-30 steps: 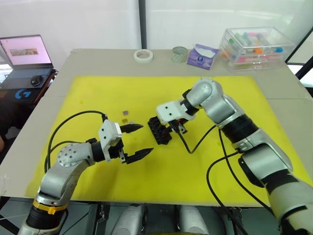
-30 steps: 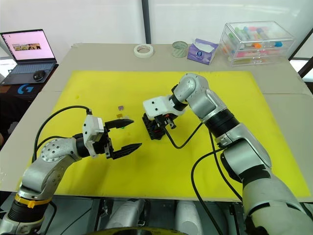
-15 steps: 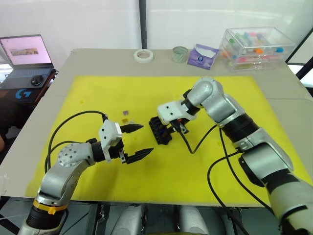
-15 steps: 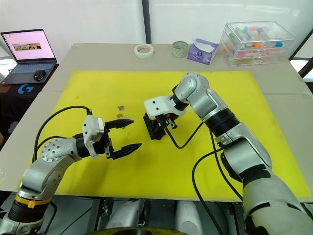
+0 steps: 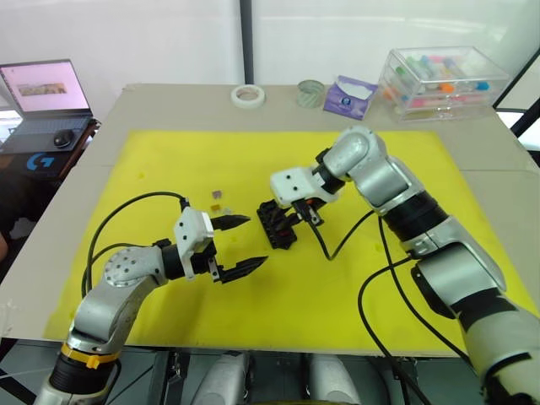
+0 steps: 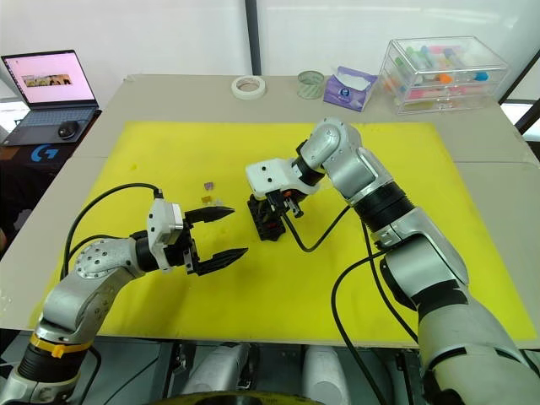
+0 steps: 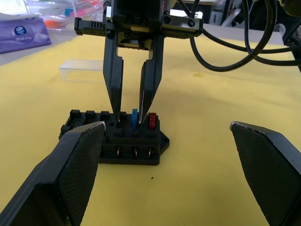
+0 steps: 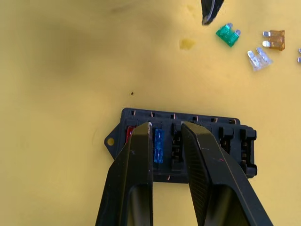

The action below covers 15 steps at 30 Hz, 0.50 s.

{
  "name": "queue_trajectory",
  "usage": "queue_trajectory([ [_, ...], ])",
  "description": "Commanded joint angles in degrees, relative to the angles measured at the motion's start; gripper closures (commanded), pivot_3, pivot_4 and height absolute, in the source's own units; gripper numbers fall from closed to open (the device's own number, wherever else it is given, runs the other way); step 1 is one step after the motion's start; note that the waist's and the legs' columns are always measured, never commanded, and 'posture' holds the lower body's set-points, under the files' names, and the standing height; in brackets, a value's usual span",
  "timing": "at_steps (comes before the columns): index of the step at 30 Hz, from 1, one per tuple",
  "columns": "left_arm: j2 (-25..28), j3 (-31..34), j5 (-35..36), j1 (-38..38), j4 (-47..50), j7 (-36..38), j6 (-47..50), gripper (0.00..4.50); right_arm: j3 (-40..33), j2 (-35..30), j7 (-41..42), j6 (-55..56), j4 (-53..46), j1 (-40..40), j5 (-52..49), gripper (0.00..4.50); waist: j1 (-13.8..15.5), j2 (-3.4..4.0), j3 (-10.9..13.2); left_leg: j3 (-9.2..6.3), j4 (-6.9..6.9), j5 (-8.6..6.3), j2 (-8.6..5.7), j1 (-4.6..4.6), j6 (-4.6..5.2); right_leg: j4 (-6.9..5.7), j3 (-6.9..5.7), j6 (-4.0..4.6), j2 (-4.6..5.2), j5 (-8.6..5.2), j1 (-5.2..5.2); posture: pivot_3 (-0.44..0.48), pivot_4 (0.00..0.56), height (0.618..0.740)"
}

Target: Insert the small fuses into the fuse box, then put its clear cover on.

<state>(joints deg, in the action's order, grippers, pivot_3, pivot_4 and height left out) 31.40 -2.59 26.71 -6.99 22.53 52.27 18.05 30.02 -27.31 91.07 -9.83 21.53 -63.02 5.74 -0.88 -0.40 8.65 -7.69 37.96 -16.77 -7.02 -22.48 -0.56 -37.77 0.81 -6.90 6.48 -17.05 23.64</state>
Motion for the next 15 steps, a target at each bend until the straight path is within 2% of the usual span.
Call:
queue_trajectory([
  [1, -0.2, 0.7, -0.1, -0.9, 0.6, -0.2, -1.8, 0.00, -2.8, -0.2, 0.5, -1.3, -2.7, -1.8, -2.2, 3.44, 0.0, 0.00, 0.0, 0.00, 0.00, 0.00, 0.00, 0.00, 0.00, 0.00, 0.00, 0.00, 0.00, 0.00, 0.00, 0.000, 0.150, 0.740],
  [5, -0.1, 0.7, 0.0, -1.1, 0.6, -0.3, -2.1, 0.00, -3.9, -1.2, 0.8, -1.6, -4.0, -1.2, -3.4, 3.44, 0.0, 0.00, 0.0, 0.00, 0.00, 0.00, 0.00, 0.00, 0.00, 0.00, 0.00, 0.00, 0.00, 0.00, 0.00, 0.000, 0.150, 0.740],
  [10, 0.0, 0.8, 0.1, -1.0, 0.6, -0.2, -2.3, 0.00, -4.4, -2.9, 0.5, -2.2, -6.0, 0.6, -4.3, 4.46, 0.1, 0.00, 0.0, 0.00, 0.00, 0.00, 0.00, 0.00, 0.00, 0.00, 0.00, 0.00, 0.01, 0.00, -0.01, 0.000, 0.150, 0.740],
  [15, 0.3, 0.8, 0.2, -1.3, 0.4, 0.1, -2.2, 0.00, -4.2, -3.4, -0.5, -2.1, -6.1, 1.4, -4.3, 4.46, 0.1, 0.00, 0.0, 0.00, 0.00, 0.00, 0.00, 0.00, 0.00, 0.00, 0.00, 0.00, 0.01, 0.00, 0.00, 0.000, 0.150, 0.740],
])
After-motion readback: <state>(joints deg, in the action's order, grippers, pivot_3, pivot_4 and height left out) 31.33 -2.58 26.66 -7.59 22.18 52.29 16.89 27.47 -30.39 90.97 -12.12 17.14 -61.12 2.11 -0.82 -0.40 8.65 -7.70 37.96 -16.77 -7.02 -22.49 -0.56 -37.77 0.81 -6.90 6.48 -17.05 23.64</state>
